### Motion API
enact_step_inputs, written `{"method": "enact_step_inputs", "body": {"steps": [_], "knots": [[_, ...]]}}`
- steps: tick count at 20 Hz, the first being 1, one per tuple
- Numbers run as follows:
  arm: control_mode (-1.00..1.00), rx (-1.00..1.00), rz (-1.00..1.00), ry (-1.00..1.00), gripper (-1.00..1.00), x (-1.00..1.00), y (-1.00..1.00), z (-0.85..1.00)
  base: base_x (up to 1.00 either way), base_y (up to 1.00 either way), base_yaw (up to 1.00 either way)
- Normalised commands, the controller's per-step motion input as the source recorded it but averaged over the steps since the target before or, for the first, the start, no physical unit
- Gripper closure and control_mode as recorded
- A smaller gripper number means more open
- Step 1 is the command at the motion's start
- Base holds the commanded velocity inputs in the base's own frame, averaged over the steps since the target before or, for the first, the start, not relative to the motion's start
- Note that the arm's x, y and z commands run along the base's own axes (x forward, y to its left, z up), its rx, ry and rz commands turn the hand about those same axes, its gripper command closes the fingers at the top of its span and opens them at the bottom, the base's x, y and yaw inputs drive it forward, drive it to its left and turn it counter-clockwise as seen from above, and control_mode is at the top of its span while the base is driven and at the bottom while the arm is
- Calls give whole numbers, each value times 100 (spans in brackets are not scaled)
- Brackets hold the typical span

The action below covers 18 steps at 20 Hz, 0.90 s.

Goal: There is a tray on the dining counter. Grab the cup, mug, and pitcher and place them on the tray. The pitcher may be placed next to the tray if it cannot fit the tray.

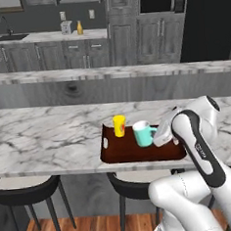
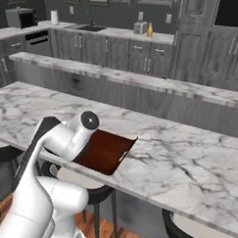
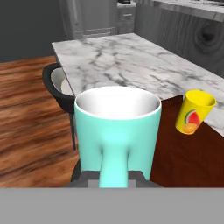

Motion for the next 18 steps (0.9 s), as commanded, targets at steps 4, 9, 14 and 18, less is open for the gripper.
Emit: {"method": "enact_step_inputs", "body": {"steps": [4, 9, 14, 18], "knots": [[-100, 0, 2, 0, 100, 41, 12, -11, 0, 0, 0], [-100, 0, 0, 3, 100, 20, 27, -14, 0, 0, 0], [-100, 0, 0, 0, 100, 15, 24, -23, 0, 0, 0], [-100, 4, 0, 0, 100, 22, 3, -37, 0, 0, 0]]}}
